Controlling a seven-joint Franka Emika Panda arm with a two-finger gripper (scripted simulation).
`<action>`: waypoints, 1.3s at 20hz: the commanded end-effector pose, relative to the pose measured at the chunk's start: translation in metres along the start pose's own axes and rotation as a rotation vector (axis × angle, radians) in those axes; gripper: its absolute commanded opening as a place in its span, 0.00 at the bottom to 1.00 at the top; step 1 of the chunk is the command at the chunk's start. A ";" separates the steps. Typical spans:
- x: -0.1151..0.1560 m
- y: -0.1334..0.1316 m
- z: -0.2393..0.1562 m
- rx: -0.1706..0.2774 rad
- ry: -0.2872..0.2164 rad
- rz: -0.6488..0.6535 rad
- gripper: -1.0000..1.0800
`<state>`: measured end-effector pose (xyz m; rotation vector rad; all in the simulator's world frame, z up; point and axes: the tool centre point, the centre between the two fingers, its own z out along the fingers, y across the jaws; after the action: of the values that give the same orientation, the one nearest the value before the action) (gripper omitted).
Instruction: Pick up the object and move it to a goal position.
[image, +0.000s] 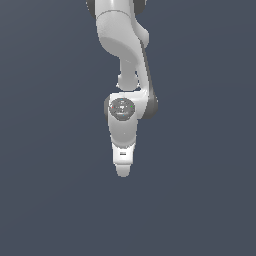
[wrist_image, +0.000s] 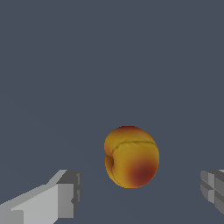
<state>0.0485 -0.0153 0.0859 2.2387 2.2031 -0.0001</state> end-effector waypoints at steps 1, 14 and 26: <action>0.000 0.000 0.001 0.000 0.000 -0.021 0.96; -0.001 0.000 0.027 0.001 0.000 -0.031 0.96; 0.000 0.000 0.052 0.001 0.000 -0.033 0.00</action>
<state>0.0487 -0.0157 0.0341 2.2030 2.2400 -0.0006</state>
